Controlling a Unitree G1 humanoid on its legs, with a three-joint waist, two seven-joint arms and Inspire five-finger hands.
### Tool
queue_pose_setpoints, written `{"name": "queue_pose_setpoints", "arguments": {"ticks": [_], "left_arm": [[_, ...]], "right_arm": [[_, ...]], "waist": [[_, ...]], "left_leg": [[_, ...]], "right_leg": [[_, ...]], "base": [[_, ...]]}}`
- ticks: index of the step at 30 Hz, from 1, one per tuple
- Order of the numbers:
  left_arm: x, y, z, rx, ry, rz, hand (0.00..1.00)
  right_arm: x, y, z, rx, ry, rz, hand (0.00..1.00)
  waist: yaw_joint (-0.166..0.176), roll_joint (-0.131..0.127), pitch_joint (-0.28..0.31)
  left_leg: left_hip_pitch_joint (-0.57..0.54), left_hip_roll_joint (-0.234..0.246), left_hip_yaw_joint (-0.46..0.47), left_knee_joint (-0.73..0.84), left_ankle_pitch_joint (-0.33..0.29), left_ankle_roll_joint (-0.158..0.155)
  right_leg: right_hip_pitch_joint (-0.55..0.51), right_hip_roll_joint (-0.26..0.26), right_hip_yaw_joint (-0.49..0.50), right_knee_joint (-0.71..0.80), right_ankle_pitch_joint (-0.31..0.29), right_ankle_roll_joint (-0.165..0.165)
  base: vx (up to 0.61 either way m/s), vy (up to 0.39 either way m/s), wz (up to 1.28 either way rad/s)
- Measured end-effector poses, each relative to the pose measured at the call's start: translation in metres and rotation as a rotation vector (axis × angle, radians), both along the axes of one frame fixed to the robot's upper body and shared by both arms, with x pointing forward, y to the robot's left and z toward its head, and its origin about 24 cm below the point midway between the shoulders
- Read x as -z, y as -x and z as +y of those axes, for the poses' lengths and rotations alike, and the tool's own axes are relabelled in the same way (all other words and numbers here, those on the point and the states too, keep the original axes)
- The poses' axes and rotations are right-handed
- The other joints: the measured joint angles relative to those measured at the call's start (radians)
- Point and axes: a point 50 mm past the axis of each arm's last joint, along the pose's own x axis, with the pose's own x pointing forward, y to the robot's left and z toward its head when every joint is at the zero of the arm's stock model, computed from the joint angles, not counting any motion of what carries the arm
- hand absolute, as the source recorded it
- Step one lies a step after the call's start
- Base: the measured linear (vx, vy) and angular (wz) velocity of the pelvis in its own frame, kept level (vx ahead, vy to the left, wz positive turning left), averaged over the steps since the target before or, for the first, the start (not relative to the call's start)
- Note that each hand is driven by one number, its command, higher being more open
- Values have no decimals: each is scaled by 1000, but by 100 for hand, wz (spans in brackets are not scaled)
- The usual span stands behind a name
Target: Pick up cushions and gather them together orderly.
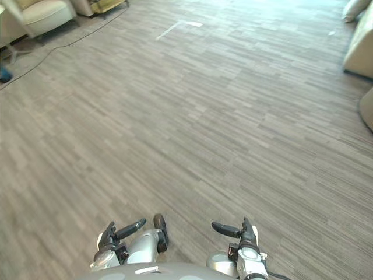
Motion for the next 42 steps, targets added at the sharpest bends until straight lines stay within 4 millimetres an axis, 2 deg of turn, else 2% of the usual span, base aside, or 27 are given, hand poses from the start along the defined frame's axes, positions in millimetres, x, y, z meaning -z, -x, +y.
{"name": "queue_pose_setpoints", "arguments": {"ticks": [1, 2, 4, 5, 7, 8, 11, 12, 13, 14, 17, 18, 19, 20, 23, 25, 27, 28, 31, 33, 34, 36, 37, 38, 40, 41, 42], "left_arm": [[0, 1, 4, 17, -13, 11, 100], [0, 1, 5, 19, -17, 16, 100], [4, 6, 5, 51, -27, 66, 100], [4, 6, 3, 71, -28, 76, 100], [6, 1, -5, 164, -34, 91, 100], [5, -4, -8, 194, -36, 82, 100], [5, -11, -13, 240, -37, 77, 100], [6, -7, -10, 246, -40, 98, 100], [7, -5, -10, 247, -41, 103, 100], [9, -6, -22, 269, -7, 110, 100], [7, -16, -33, 363, -13, 86, 100], [7, -17, -35, 378, -19, 83, 100], [7, -17, -35, 379, -20, 82, 100], [5, -16, -32, 389, -36, 73, 100], [2, -17, -28, 383, -54, 49, 100], [-1, -23, -24, 377, -71, 20, 100], [-4, -28, -22, 378, -79, 3, 100], [-5, -30, -22, 379, -84, -8, 100], [-5, -32, -24, 383, -80, -14, 100], [-6, -33, -25, 388, -81, -17, 100], [-6, -33, -23, 389, -85, -16, 100], [-5, -32, -20, 391, -94, -2, 100], [-4, -29, -16, 393, -103, 11, 100], [-4, -29, -13, 402, -111, 19, 100], [-2, -25, -9, 407, -117, 50, 100], [0, -23, -12, 425, -122, 70, 100], [0, -21, -13, 430, -123, 74, 100]], "right_arm": [[0, 1, 5, -1, -11, -3, 100], [0, 1, 6, -5, -13, -3, 100], [-3, -7, 1, -44, 12, -29, 100], [-4, -9, 0, -48, 17, -36, 100], [-10, -23, -9, -86, 54, -74, 100], [-13, -29, -11, -104, 66, -90, 100], [-19, -43, -10, -127, 79, -136, 100], [-21, -48, -7, -151, 80, -152, 100], [-21, -47, -6, -150, 74, -150, 100], [-24, -54, -13, -158, 94, -167, 100], [-26, -55, -21, -163, 117, -169, 100], [-23, -50, -23, -143, 112, -140, 100], [-22, -50, -23, -143, 113, -137, 100], [-18, -42, -21, -145, 105, -110, 100], [-15, -35, -20, -145, 103, -87, 100], [-12, -31, -20, -127, 93, -66, 100], [-12, -30, -20, -117, 99, -63, 100], [-11, -27, -21, -110, 100, -57, 100], [-10, -22, -24, -104, 111, -44, 100], [-9, -19, -24, -104, 111, -38, 100], [-8, -19, -23, -103, 106, -38, 100], [-7, -15, -21, -101, 99, -28, 100], [-7, -16, -19, -103, 92, -31, 100], [-7, -18, -13, -102, 75, -38, 100], [-7, -21, -9, -106, 65, -45, 100], [-8, -23, -9, -114, 65, -57, 100], [-9, -26, -8, -121, 65, -69, 100]], "waist": [[-8, -31, -19], [-7, -30, -18], [-10, -21, -10], [-13, -13, -6], [-21, 32, 18], [-24, 45, 26], [-36, 54, 43], [-48, 34, 49], [-56, 23, 48], [-56, 75, 59], [-64, 90, 66], [-69, 97, 69], [-70, 98, 70], [-68, 90, 75], [-62, 84, 74], [-58, 73, 81], [-52, 65, 86], [-49, 61, 88], [-45, 72, 83], [-32, 72, 76], [-29, 61, 68], [-24, 39, 36], [-25, 27, 29], [-27, -5, 31], [-36, -20, 32], [-35, 5, 43], [-36, 17, 46]], "left_leg": [[25, -12, 29, 16, -45, 16], [41, -16, 43, 18, -59, 15], [197, -23, 131, -11, -133, 45], [226, -23, 137, -28, -136, 46], [360, -9, 162, -135, -135, 41], [397, 3, 176, -163, -134, 40], [469, 24, 192, -208, -134, 40], [526, 7, 193, -229, -137, 27], [535, 2, 186, -230, -140, 11], [556, 48, 179, -201, -127, -25], [497, 66, 124, -38, 6, -106], [457, 100, 94, 123, 37, -159], [450, 106, 92, 149, 33, -167], [404, 136, 86, 361, 11, -183], [263, 163, 127, 551, -99, -106], [132, 140, 140, 435, -152, -64], [55, 85, 82, 235, -151, -59], [25, 45, 16, 84, -122, -60], [-20, 21, -48, -140, -7, -69], [-28, 23, -54, -109, 58, -32], [-36, 16, -53, -78, 70, -13], [-24, -10, -6, -17, 45, 48], [-4, -25, 12, -33, 31, 53], [52, -61, 35, -64, 8, 64], [135, -89, 41, -83, -36, 74], [245, -86, 44, -127, -64, 72], [298, -79, 44, -166, -64, 72]], "right_leg": [[-43, -16, 7, 109, 9, 16], [-66, -20, 8, 170, 17, 31], [-261, -46, -37, 615, 87, 164], [-282, -52, -74, 651, 79, 146], [-374, -73, -296, 676, 13, 29], [-411, -70, -377, 637, -4, 0], [-537, -22, -522, 425, 1, -30], [-554, 27, -540, 191, 155, -67], [-543, 34, -529, 178, 263, -120], [-537, 71, -528, 220, 248, -175], [-496, 61, -527, 225, 168, -181], [-418, 77, -528, 157, 164, -181], [-404, 80, -528, 146, 164, -181], [-287, 111, -514, 52, 165, -179], [-127, 171, -455, -102, 173, -165], [-71, 174, -413, -152, 181, -152], [-29, 163, -374, -189, 182, -141], [6, 156, -353, -220, 179, -127], [84, 159, -315, -272, 148, -83], [111, 148, -281, -250, 95, -57], [103, 132, -267, -219, 64, -40], [-9, 57, -249, 59, -10, 50], [-66, 31, -251, 178, -8, 56], [-160, -31, -272, 410, 36, 96], [-220, -103, -322, 607, 49, 85], [-252, -130, -397, 670, 11, 23], [-277, -126, -433, 661, -3, 1]], "base": [[411, 289, -50], [489, 383, -54], [590, 403, -91], [588, 267, -85], [500, 144, -44], [415, 63, -31], [631, -68, -22], [590, -152, -8], [741, -210, -18], [501, -161, -15], [573, -249, -14], [423, -193, -1], [505, -218, -14], [459, -167, -24], [418, -78, -50], [242, -16, -63], [293, 54, -67], [276, 100, -64], [315, 144, -43], [418, 214, -52], [604, 280, -71], [517, 253, -68], [402, 232, -47], [616, 318, -28], [634, 265, -14], [427, 115, -11], [425, 97, -10]]}}
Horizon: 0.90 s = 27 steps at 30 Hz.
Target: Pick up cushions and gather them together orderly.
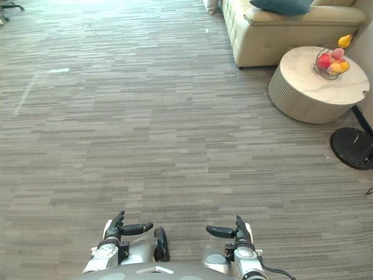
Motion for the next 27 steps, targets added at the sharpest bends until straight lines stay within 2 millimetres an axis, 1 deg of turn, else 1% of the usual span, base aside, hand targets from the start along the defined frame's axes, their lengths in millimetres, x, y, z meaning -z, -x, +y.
{"name": "queue_pose_setpoints", "arguments": {"ticks": [1, 2, 3, 4, 5, 6, 7, 8, 9, 10, 11, 12, 13, 14, 15, 16, 17, 18, 19, 20, 21, 22, 23, 24, 25, 26, 27], "left_arm": [[0, 0, 0, 0, 0, 1, 100], [0, -1, -1, 0, 0, -1, 100], [0, -2, -1, 4, -1, -4, 100], [1, 0, -1, 4, -2, 5, 100], [1, 2, -1, 4, -2, 11, 100], [4, 9, 1, 6, -3, 42, 100], [6, 8, -5, 11, 13, 47, 100], [6, 5, -15, 32, 41, 36, 100], [5, 2, -19, 41, 48, 23, 100], [4, -1, -22, 50, 59, 14, 100], [4, -2, -23, 51, 60, 12, 100], [3, -4, -22, 52, 60, 6, 100], [1, -7, -21, 42, 61, -9, 100], [1, -8, -19, 36, 58, -17, 100], [0, -8, -18, 33, 57, -23, 100], [-1, -10, -17, 26, 55, -34, 100], [-2, -11, -16, 17, 55, -45, 100], [-3, -12, -15, 7, 55, -54, 100], [-4, -13, -13, 1, 53, -59, 100], [-4, -12, -12, -6, 49, -57, 100], [-4, -11, -10, -27, 51, -60, 100], [-4, -11, -10, -51, 58, -65, 100], [-5, -12, -10, -70, 64, -71, 100], [-5, -12, -10, -76, 70, -76, 100], [-5, -12, -10, -77, 70, -78, 100], [-5, -12, -9, -83, 67, -80, 100], [-6, -12, -6, -83, 58, -80, 100]], "right_arm": [[0, -1, 0, -3, 0, -4, 100], [-3, -7, -1, -23, 11, -19, 100], [-5, -11, -2, -35, 19, -34, 100], [-8, -19, -1, -39, 19, -60, 100], [-9, -21, 0, -40, 18, -67, 100], [-10, -23, 1, -43, 10, -75, 100], [-11, -23, -3, -38, 17, -78, 100], [-13, -26, -9, -49, 41, -84, 100], [-14, -27, -12, -54, 52, -86, 100], [-14, -26, -16, -27, 52, -81, 100], [-14, -25, -17, -21, 54, -79, 100], [-12, -22, -18, -15, 52, -59, 100], [-9, -16, -21, -9, 58, -31, 100], [-7, -13, -21, -5, 58, -20, 100], [-6, -10, -21, -2, 58, -15, 100], [-5, -6, -21, 2, 59, -4, 100], [-4, -3, -21, 5, 58, 4, 100], [-3, -2, -21, 8, 60, 11, 100], [-3, -2, -21, 9, 60, 14, 100], [-2, -2, -21, 9, 59, 17, 100], [-2, -2, -21, 10, 59, 18, 100], [-2, -1, -22, 13, 61, 21, 100], [0, 3, -23, 18, 66, 37, 100], [1, 6, -24, 22, 71, 44, 100], [1, 6, -25, 22, 73, 45, 100], [2, 9, -23, 21, 70, 54, 100], [4, 11, -20, 20, 61, 59, 100]], "waist": [[-1, 5, 0], [-5, 21, 6], [-7, 29, 10], [-13, 31, 13], [-17, 28, 14], [-35, 6, 13], [-41, 23, 17], [-29, 51, 15], [-29, 51, 18], [-36, 55, 16], [-38, 57, 16], [-44, 57, 22], [-45, 61, 34], [-41, 59, 36], [-36, 58, 36], [-30, 49, 39], [-26, 48, 38], [-24, 50, 37], [-22, 50, 37], [-20, 49, 38], [-15, 50, 39], [-11, 52, 40], [-1, 54, 41], [5, 58, 39], [6, 60, 38], [18, 55, 35], [24, 37, 21]], "left_leg": [[17, 5, 1, -15, 0, 0], [64, 22, 6, -54, 0, -1], [92, 39, 13, -74, 0, -1], [137, 65, 34, -101, 0, -1], [151, 70, 34, -111, 0, -1], [205, 64, 32, -128, -19, -44], [229, 87, 33, -125, -33, -69], [228, 117, 26, -94, -30, -90], [218, 122, 19, -57, -25, -103], [170, 148, -5, 67, 1, -145], [141, 165, -22, 142, 24, -177], [75, 198, -72, 310, 75, -201], [-8, 249, -90, 557, 49, -225], [-42, 268, -79, 650, 25, -221], [-64, 274, -71, 684, 8, -216], [-99, 277, -54, 701, -18, -194], [-140, 269, -24, 656, -46, -168], [-201, 254, 1, 552, -62, -142], [-228, 241, 1, 491, -61, -139], [-254, 215, -4, 378, -56, -142], [-278, 181, -23, 220, -29, -145], [-289, 157, -39, 99, 15, -152], [-305, 136, -53, -24, 78, -158], [-322, 131, -40, -56, 104, -149], [-326, 132, -31, -56, 109, -140], [-326, 132, -25, -27, 188, -90], [-336, 116, -13, 8, 228, -65]], "right_leg": [[-12, 3, -13, -8, -5, -6], [-63, 18, -59, -50, -13, -18], [-117, 37, -86, -110, -15, -22], [-209, 76, -110, -275, 9, -5], [-229, 89, -110, -336, 34, -2], [-227, 132, -73, -548, 264, -28], [-219, 152, -62, -521, 288, -115], [-234, 168, -53, -459, 225, -121], [-237, 161, -55, -429, 190, -123], [-221, 153, -70, -405, 142, -136], [-201, 155, -80, -412, 128, -141], [-139, 161, -95, -449, 111, -139], [-29, 187, -113, -526, 109, -139], [27, 200, -118, -567, 109, -139], [63, 207, -121, -595, 109, -139], [114, 218, -121, -644, 112, -134], [164, 226, -117, -695, 116, -127], [201, 235, -107, -746, 121, -119], [213, 236, -102, -766, 123, -115], [229, 235, -91, -791, 129, -106], [254, 234, -77, -823, 133, -97], [281, 234, -68, -850, 135, -85], [327, 235, -53, -884, 128, -65], [372, 239, -43, -911, 112, -37], [385, 240, -40, -917, 107, -29], [416, 231, -23, -924, 88, -3], [422, 204, -14, -918, 66, 20]], "base": [[430, 53, -2], [523, 23, -2], [723, -50, -10], [726, -142, -10], [749, -211, 9], [560, -201, 27], [555, -220, 18], [448, -207, 0], [549, -292, 3], [538, -318, 18], [525, -308, 34], [477, -275, 36], [438, -229, 35], [339, -175, 20], [380, -158, 6], [329, -120, -2], [432, -146, -11], [272, -64, -17], [275, -17, -23], [300, 41, -32], [245, 43, -37], [355, 115, -44], [473, 194, -44], [473, 194, -37], [445, 206, -36], [409, 191, -32], [615, 276, -36]]}}
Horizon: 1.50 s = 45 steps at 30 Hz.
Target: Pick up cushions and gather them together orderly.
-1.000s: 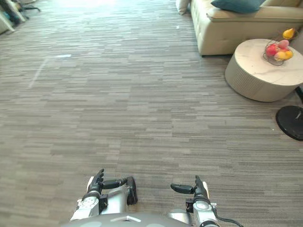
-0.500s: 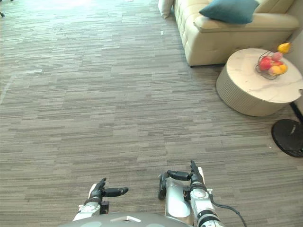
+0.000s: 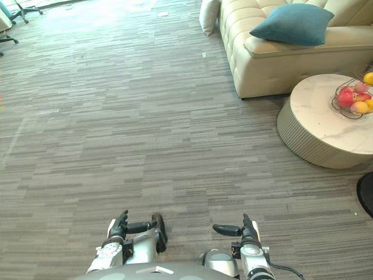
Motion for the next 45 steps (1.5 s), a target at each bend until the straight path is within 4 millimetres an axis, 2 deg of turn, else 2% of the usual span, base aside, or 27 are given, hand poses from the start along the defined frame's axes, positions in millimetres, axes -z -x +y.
{"name": "queue_pose_setpoints", "arguments": {"ticks": [3, 4, 5, 6, 8, 10, 13, 15, 16, 17, 19, 20, 21, 22, 24, 26, 28, 30, 32, 33, 35, 37, 39, 40, 41, 43, 45], "left_arm": [[-2, -3, 6, -6, -17, -9, 100], [-1, -1, 8, -8, -23, 0, 100], [0, 0, 9, -12, -28, 10, 100], [0, 1, 12, -13, -37, 17, 100], [3, 9, 16, -17, -57, 58, 100], [5, 14, 14, -10, -61, 72, 100], [7, 16, 8, 26, -55, 90, 100], [9, 18, 4, 46, -48, 104, 100], [10, 19, 2, 63, -44, 109, 100], [10, 14, -8, 79, -17, 97, 100], [9, 11, -12, 96, -5, 77, 100], [10, 13, -13, 107, -10, 86, 100], [10, 14, -13, 112, -11, 89, 100], [9, 12, -13, 128, -18, 86, 100], [8, 10, -15, 110, -8, 74, 100], [6, 7, -11, 110, -19, 55, 100], [3, 2, -9, 111, -27, 32, 100], [-1, -4, -6, 83, -26, -4, 100], [-2, -4, -6, 59, -17, -12, 100], [-2, -5, -7, 47, -8, -15, 100], [-2, -5, -8, 34, 1, -20, 100], [-4, -8, -1, 38, -19, -29, 100], [-6, -11, 1, 46, -26, -32, 100], [-6, -12, 8, 45, -42, -29, 100], [-6, -11, 8, 44, -42, -27, 100], [-3, -6, 14, 36, -61, 7, 100], [1, 1, 14, 40, -63, 52, 100]], "right_arm": [[2, 5, 0, 18, -13, 11, 100], [3, 9, -2, 41, -17, 25, 100], [4, 12, -2, 43, -19, 33, 100], [5, 13, -3, 45, -21, 35, 100], [3, 13, -8, 45, -6, 30, 100], [2, 12, -13, 44, 9, 20, 100], [-6, -1, -16, 46, 14, -61, 100], [-10, -11, -10, 31, 6, -99, 100], [-9, -10, -9, 32, 2, -95, 100], [-11, -15, -12, 36, 8, -106, 100], [-14, -19, -16, 48, 13, -122, 100], [-13, -15, -21, 87, 14, -114, 100], [-13, -14, -22, 91, 15, -109, 100], [-10, -11, -21, 94, 10, -89, 100], [-7, -4, -25, 99, 18, -45, 100], [-2, 6, -24, 109, 14, -2, 100], [1, 14, -23, 118, 10, 24, 100], [3, 19, -22, 137, 6, 35, 100], [3, 20, -22, 141, 6, 37, 100], [3, 22, -23, 142, 11, 40, 100], [3, 24, -26, 142, 18, 48, 100], [7, 28, -17, 140, 5, 63, 100], [8, 27, -12, 137, -8, 59, 100], [10, 32, -8, 143, -21, 75, 100], [10, 34, -6, 149, -27, 80, 100], [8, 27, -4, 177, -43, 36, 100], [4, 18, -6, 102, -19, 13, 100]], "waist": [[-1, -25, -20], [0, -43, -25], [-3, -67, -22], [-7, -75, -19], [-11, -62, -11], [-23, -37, -8], [-47, -11, 8], [-61, -25, 15], [-69, -34, 20], [-71, -4, 28], [-68, 4, 31], [-71, 11, 25], [-75, 16, 23], [-83, 29, 26], [-75, 45, 35], [-61, 37, 41], [-55, 23, 49], [-47, 19, 52], [-46, 20, 54], [-43, 28, 58], [-36, 39, 58], [-8, 10, 40], [-11, -28, 32], [-10, -57, 27], [-9, -67, 27], [-23, -98, 29], [-31, -77, 32]], "left_leg": [[-52, -43, 10, 154, -87, 63], [-19, -82, 20, 158, -133, 75], [34, -126, 19, 150, -171, 87], [71, -144, 15, 144, -195, 95], [218, -155, -9, 90, -244, 89], [338, -142, -23, -12, -250, 81], [439, -93, -33, -77, -248, 71], [514, -73, -30, -121, -252, 65], [557, -75, -38, -139, -266, 40], [590, -43, -37, -151, -275, 26], [591, -32, -57, -116, -249, -9], [566, -10, -82, 3, -247, -33], [527, 10, -102, 92, -243, -56], [423, 63, -148, 349, -199, -142], [316, 145, -124, 646, -211, -152], [255, 167, -63, 740, -261, -106], [190, 154, -3, 672, -292, -71], [66, 85, 17, 349, -290, -60], [35, 43, -5, 171, -238, -72], [23, 18, -28, 15, -169, -90], [2, 15, -51, -58, -111, -73], [5, -15, -59, 5, 19, -18], [-17, -47, -54, 92, -30, 31], [3, -77, -36, 129, -94, 58], [17, -93, -30, 135, -113, 60], [122, -142, -19, 134, -195, 77], [250, -138, -26, 78, -238, 76]], "right_leg": [[-81, -96, 14, 203, -57, 69], [-169, -172, 24, 448, -55, 85], [-252, -243, 40, 694, 18, 76], [-290, -275, 45, 813, 42, 64], [-377, -296, 15, 1000, 8, 17], [-473, -262, -46, 977, -38, -26], [-620, -170, -98, 745, -56, -35], [-688, -106, -78, 385, 93, 2], [-666, -93, -55, 304, 275, -11], [-665, -71, -61, 366, 267, -95], [-704, -92, -55, 515, 138, -109], [-695, -106, -68, 592, 45, -117], [-677, -105, -82, 598, 20, -116], [-617, -92, -110, 578, -13, -118], [-507, -40, -132, 504, -21, -126], [-381, -16, -138, 413, -22, -128], [-288, -12, -142, 335, -18, -122], [-198, -14, -134, 239, -16, -104], [-159, -13, -126, 198, -17, -84], [-112, -2, -112, 160, -20, -63], [-63, 15, -93, 129, -35, -33], [-22, -23, -38, 123, -65, 17], [-73, -87, 0, 239, -78, 43], [-168, -160, 32, 494, -80, 58], [-199, -188, 41, 586, -63, 78], [-307, -294, 58, 903, 124, 58], [-381, -284, 41, 1017, 26, 31]], "base": [[619, 297, -9], [566, 318, 19], [459, 235, 29], [571, 244, 29], [586, 161, 16], [575, 77, 15], [596, -79, 30], [640, -228, 49], [492, -226, 64], [617, -274, 49], [650, -308, 24], [552, -299, 30], [643, -348, 49], [412, -225, 39], [462, -212, 17], [437, -129, -5], [465, -99, -3], [461, -9, -15], [378, 95, -19], [421, 163, -31], [412, 175, -40], [475, 191, -64], [626, 282, -34], [515, 250, -1], [514, 242, 0], [532, 212, -4], [601, 162, -2]]}}
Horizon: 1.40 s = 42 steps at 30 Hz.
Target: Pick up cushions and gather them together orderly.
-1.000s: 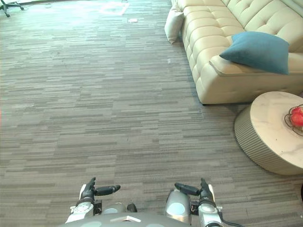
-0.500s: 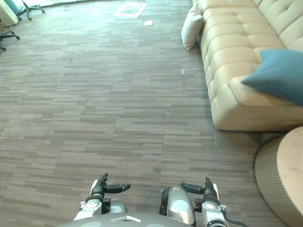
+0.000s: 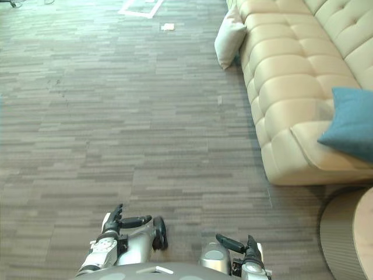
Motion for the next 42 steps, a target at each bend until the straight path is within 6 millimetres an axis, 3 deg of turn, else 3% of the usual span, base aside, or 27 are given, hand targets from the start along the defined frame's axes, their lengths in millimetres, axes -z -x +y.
{"name": "queue_pose_setpoints", "arguments": {"ticks": [1, 3, 5, 7, 8, 9, 10, 11, 12, 13, 15, 16, 18, 20, 22, 23, 26, 27, 28, 29, 30, 31, 33, 34, 37, 39, 42], "left_arm": [[1, 1, -2, 10, -2, 8, 100], [4, 5, -7, 24, 7, 29, 100], [5, 6, -10, 32, 12, 37, 100], [8, 12, -12, 36, 22, 56, 100], [9, 13, -13, 44, 28, 66, 100], [9, 12, -19, 50, 42, 65, 100], [9, 10, -24, 77, 49, 58, 100], [9, 10, -24, 83, 48, 59, 100], [10, 10, -25, 85, 51, 62, 100], [10, 10, -27, 102, 48, 64, 100], [9, 9, -26, 99, 47, 55, 100], [8, 9, -23, 67, 51, 46, 100], [6, 8, -19, 57, 42, 32, 100], [4, 5, -18, 52, 41, 13, 100], [1, -1, -16, 42, 39, -22, 100], [-1, -3, -16, 40, 39, -34, 100], [-1, -5, -19, 38, 51, -41, 100], [-2, -5, -16, 39, 43, -42, 100], [-1, -4, -15, 40, 40, -37, 100], [0, -3, -15, 38, 40, -29, 100], [-1, -2, -7, 40, 18, -19, 100], [-1, -2, -6, 40, 17, -19, 100], [0, 2, 1, 29, -5, 4, 100], [3, 7, 2, 31, -11, 35, 100], [7, 13, -3, 60, -12, 71, 100], [9, 15, -6, 73, -6, 85, 100], [11, 18, -9, 87, -4, 101, 100]], "right_arm": [[-3, -5, -2, -24, 10, -24, 100], [-9, -13, -7, -41, 24, -67, 100], [-14, -23, -7, -52, 31, -111, 100], [-15, -27, -4, -54, 26, -128, 100], [-14, -26, -4, -50, 24, -119, 100], [-15, -29, -6, -50, 26, -126, 100], [-19, -34, -9, -60, 41, -142, 100], [-19, -34, -9, -57, 40, -142, 100], [-17, -31, -9, -38, 34, -129, 100], [-15, -28, -11, -39, 37, -104, 100], [-13, -24, -12, -45, 41, -75, 100], [-9, -15, -13, -43, 42, -41, 100], [-5, -6, -12, -35, 36, -11, 100], [-2, 1, -12, -30, 32, 21, 100], [0, 5, -11, -26, 28, 42, 100], [0, 7, -10, -24, 26, 46, 100], [1, 11, -13, -23, 34, 58, 100], [2, 14, -10, -22, 27, 65, 100], [3, 16, -8, -21, 24, 68, 100], [3, 17, -7, -31, 27, 72, 100], [4, 15, -1, -35, 14, 69, 100], [4, 15, -1, -36, 13, 69, 100], [4, 10, 8, -35, -7, 46, 100], [2, 4, 7, -64, 1, 31, 100], [-3, -3, 0, -108, 33, -2, 100], [-11, -17, -5, -120, 54, -71, 100], [-16, -29, -3, -128, 56, -114, 100]], "waist": [[-2, 15, -2], [-15, 43, -1], [-23, 58, 6], [-33, 42, 5], [-47, 42, -2], [-44, 64, 0], [-41, 77, -3], [-42, 78, -3], [-44, 84, -6], [-51, 94, -11], [-50, 101, -8], [-46, 105, -6], [-35, 96, -2], [-31, 92, -2], [-22, 86, 1], [-20, 84, 2], [-17, 91, -3], [-1, 75, -17], [0, 73, -32], [0, 63, -43], [0, 28, -57], [0, 26, -57], [-3, -24, -60], [-6, -14, -58], [-21, 27, -56], [-33, 59, -43], [-49, 57, -42]], "left_leg": [[66, 11, -8, -55, -3, -7], [136, 47, -10, -117, 2, -18], [187, 78, -2, -154, 2, -18], [263, 76, 14, -207, -5, -34], [313, 90, 9, -219, -28, -74], [324, 107, 12, -215, -30, -78], [323, 117, 6, -171, -22, -95], [321, 120, 5, -152, -18, -103], [296, 144, -6, -40, 1, -138], [221, 184, -49, 160, 39, -217], [139, 220, -71, 392, 59, -257], [59, 274, -30, 630, 41, -238], [-18, 293, 41, 700, -9, -177], [-90, 285, 79, 634, -45, -145], [-177, 235, 92, 399, -57, -134], [-210, 199, 89, 232, -37, -142], [-246, 159, 89, 1, 59, -131], [-252, 145, 87, 57, 129, -70], [-263, 141, 89, 90, 131, -50], [-268, 135, 94, 134, 129, -14], [-234, 96, 111, 154, 65, 11], [-233, 95, 111, 154, 65, 11], [-122, 32, 114, 120, -14, 23], [-38, 26, 99, 83, -49, 15], [139, 47, 89, -52, -54, -1], [221, 83, 101, -104, -52, -3], [295, 94, 103, -150, -52, -14]], "right_leg": [[-55, 31, -41, -26, -59, -33], [-148, 100, -98, -152, -99, -66], [-242, 159, -105, -330, -88, -60], [-293, 207, -55, -672, 98, -34], [-273, 224, -28, -662, 254, -126], [-286, 235, -26, -604, 211, -131], [-313, 229, -21, -496, 111, -146], [-313, 225, -23, -478, 92, -154], [-288, 222, -34, -443, 31, -166], [-233, 233, -52, -466, 0, -173], [-159, 259, -59, -520, -11, -173], [-56, 296, -64, -600, -19, -172], [56, 310, -63, -671, -30, -173], [123, 313, -61, -726, -29, -165], [189, 301, -56, -787, -35, -145], [225, 291, -56, -818, -41, -128], [311, 289, -54, -869, -77, -69], [344, 263, -41, -859, -116, -32], [341, 250, -31, -829, -126, -14], [301, 221, -18, -717, -144, 17], [196, 133, -3, -442, -130, 41], [194, 130, -3, -437, -129, 41], [77, 16, -3, -101, 64, 14], [38, 15, -19, -24, 3, -7], [-86, 87, -99, -55, -102, -71], [-205, 155, -164, -202, -115, -97], [-315, 234, -165, -559, 6, -82]], "base": [[549, 59, 11], [593, -5, 14], [485, -91, 11], [588, -199, 32], [741, -293, 36], [743, -317, 21], [604, -271, -6], [573, -277, 3], [529, -258, 21], [515, -241, 21], [417, -162, 10], [429, -129, -3], [426, -86, -8], [404, -29, -8], [302, 29, -12], [279, 67, -7], [507, 175, -13], [569, 202, -28], [625, 237, -33], [638, 264, -20], [756, 320, -15], [622, 253, 0], [638, 206, 13], [645, 169, 16], [637, 105, 16], [661, 16, 7], [686, -108, 26]]}}
